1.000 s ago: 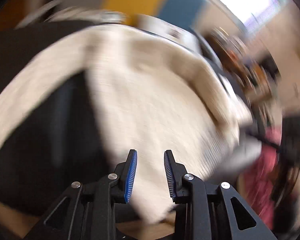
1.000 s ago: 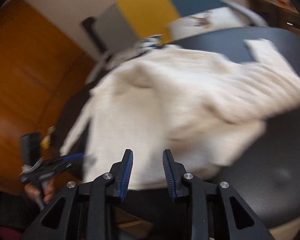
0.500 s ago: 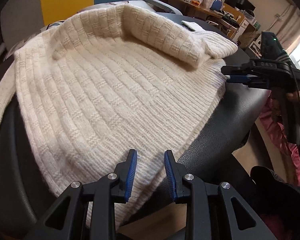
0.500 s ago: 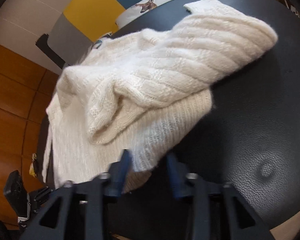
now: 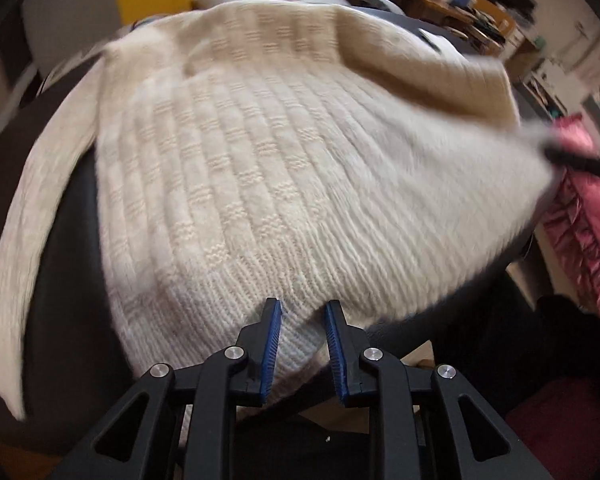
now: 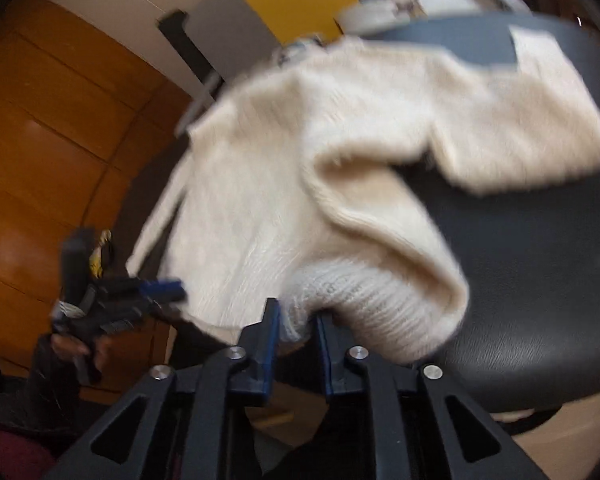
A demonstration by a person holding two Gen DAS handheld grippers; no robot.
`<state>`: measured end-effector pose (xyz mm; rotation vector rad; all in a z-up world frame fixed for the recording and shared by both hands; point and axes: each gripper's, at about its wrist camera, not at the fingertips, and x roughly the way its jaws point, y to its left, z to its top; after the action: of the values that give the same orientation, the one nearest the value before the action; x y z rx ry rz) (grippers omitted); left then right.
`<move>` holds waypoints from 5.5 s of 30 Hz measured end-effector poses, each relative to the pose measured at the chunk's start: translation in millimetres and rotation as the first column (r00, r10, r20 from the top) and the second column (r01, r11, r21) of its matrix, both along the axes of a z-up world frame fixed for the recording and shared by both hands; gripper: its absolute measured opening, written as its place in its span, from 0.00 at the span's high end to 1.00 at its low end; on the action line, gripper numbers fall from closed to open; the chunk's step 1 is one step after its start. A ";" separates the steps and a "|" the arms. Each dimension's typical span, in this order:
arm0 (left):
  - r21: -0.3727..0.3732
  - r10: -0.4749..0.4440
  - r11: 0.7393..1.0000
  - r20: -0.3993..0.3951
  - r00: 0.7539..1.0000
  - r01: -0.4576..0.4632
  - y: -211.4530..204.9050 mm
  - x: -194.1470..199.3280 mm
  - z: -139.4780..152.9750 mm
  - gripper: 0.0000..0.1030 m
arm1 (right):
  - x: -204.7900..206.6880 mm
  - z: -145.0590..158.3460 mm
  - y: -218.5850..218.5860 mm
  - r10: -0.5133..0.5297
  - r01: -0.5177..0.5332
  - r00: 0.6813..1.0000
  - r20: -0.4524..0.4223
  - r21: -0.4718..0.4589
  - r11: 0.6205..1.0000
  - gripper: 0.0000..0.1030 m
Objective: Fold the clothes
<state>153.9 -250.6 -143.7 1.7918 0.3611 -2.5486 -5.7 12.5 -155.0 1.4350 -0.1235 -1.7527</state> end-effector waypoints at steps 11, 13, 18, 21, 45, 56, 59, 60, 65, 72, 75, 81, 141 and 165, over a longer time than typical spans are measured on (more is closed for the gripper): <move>0.195 0.011 0.981 -0.167 0.986 0.021 36.0 -65.1 41.2 0.75 | -69.8 52.2 97.2 -0.037 0.155 0.890 -0.454 0.225 0.962 0.65; 0.197 0.009 0.980 -0.172 0.985 0.025 46.3 -76.7 40.2 0.75 | -95.2 52.5 108.6 -0.060 0.166 0.899 -0.435 0.212 0.963 0.65; 0.161 0.048 0.987 -0.199 0.979 -0.016 53.5 -98.0 33.5 0.75 | -158.9 53.3 137.1 -0.116 0.197 0.915 -0.386 0.178 0.964 0.65; 0.147 0.112 0.986 -0.229 0.967 -0.080 49.8 -101.6 38.8 0.71 | -212.4 48.2 140.2 -0.201 0.258 0.918 -0.341 0.129 0.958 0.65; 0.262 0.287 0.933 -0.129 0.949 -0.247 13.7 -109.4 4.2 0.64 | -308.9 -18.2 82.3 -0.191 0.298 0.938 -0.289 0.390 0.872 0.91; 0.300 0.224 0.941 -0.202 0.953 -0.157 28.9 -89.3 14.1 0.62 | -232.7 94.5 159.6 -0.263 0.479 0.850 -0.457 0.462 0.747 0.91; 0.305 0.199 0.943 -0.211 0.957 -0.129 33.1 -84.2 13.4 0.62 | -216.6 120.4 189.5 -0.330 0.513 0.841 -0.429 0.435 0.740 0.91; 0.310 0.193 0.943 -0.210 0.958 -0.122 33.9 -82.7 13.1 0.62 | -217.7 126.2 196.9 -0.354 0.527 0.835 -0.422 0.428 0.734 0.91; 0.324 0.196 0.938 -0.204 0.959 -0.123 31.7 -78.2 12.9 0.62 | -264.0 121.1 206.8 -0.507 0.617 0.787 -0.352 0.408 0.674 0.79; 0.316 0.222 0.937 -0.223 0.949 -0.145 22.8 -72.3 24.5 0.61 | -284.0 97.0 219.7 -0.599 0.651 0.758 -0.258 0.256 0.714 0.76; 0.291 0.211 0.946 -0.218 0.953 -0.143 21.9 -74.7 25.5 0.61 | -262.4 87.3 228.1 -0.508 0.579 0.812 -0.286 0.291 0.762 0.76; 0.249 0.169 0.962 -0.214 0.962 -0.114 32.2 -89.8 27.8 0.61 | -234.9 34.0 283.1 -0.574 0.589 0.808 -0.132 0.220 0.778 0.75; 0.252 0.210 0.955 -0.193 0.959 -0.158 32.5 -120.3 45.1 0.57 | -306.8 -54.5 260.5 -0.738 0.754 0.657 0.154 -0.125 0.645 0.68; 0.243 0.194 0.962 -0.269 0.943 -0.129 17.2 -111.1 52.6 0.56 | -248.0 130.6 260.4 -0.787 0.789 0.562 -0.256 -0.121 0.602 0.92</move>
<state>42.8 -233.4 -91.0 1.3635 0.7937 -2.7420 -253.7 272.9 -24.4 1.1644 -0.7125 -2.6815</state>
